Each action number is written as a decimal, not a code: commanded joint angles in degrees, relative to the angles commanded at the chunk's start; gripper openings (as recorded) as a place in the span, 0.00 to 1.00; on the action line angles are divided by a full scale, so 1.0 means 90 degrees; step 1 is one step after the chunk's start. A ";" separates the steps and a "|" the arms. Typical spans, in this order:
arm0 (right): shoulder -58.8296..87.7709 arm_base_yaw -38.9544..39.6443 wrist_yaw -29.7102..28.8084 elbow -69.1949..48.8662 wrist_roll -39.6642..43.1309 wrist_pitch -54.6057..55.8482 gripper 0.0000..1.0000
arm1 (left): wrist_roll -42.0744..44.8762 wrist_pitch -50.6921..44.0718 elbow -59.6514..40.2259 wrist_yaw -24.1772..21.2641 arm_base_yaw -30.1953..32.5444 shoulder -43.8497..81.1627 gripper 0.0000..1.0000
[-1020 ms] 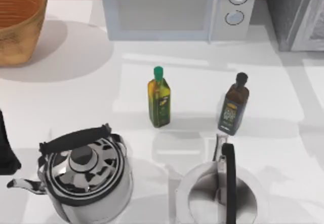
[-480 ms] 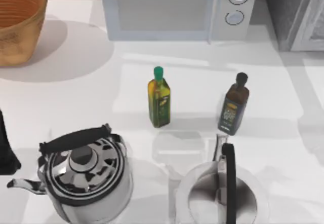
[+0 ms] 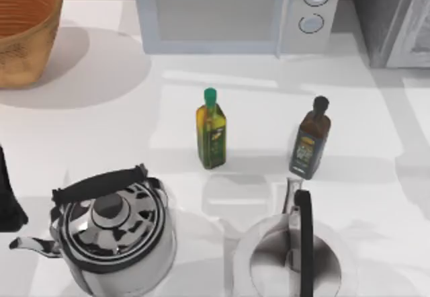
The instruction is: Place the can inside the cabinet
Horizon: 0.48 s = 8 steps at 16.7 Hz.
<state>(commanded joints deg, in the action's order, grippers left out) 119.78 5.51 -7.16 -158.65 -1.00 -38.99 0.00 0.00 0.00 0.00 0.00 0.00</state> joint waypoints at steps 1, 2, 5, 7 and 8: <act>0.0000 0.0000 0.0000 0.0000 0.0000 0.0000 0.83 | 0.0000 0.0000 0.0000 0.0000 0.0000 0.0000 1.00; 0.0000 0.0000 0.0000 0.0000 0.0000 0.0000 0.90 | 0.0000 0.0000 0.0000 0.0000 0.0000 0.0000 1.00; 0.0000 0.0000 0.0000 0.0000 0.0000 0.0000 1.00 | 0.0000 0.0000 0.0000 0.0000 0.0000 0.0000 1.00; 0.0000 0.0000 0.0000 0.0000 0.0000 0.0000 1.00 | 0.0000 0.0000 0.0000 0.0000 0.0000 0.0000 1.00; 0.0000 0.0000 0.0000 0.0000 0.0000 0.0000 1.00 | 0.0000 0.0000 0.0000 0.0000 0.0000 0.0000 1.00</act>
<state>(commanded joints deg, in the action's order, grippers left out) 119.78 5.51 -7.16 -158.65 -1.00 -38.99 0.00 0.00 0.00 0.00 0.00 0.00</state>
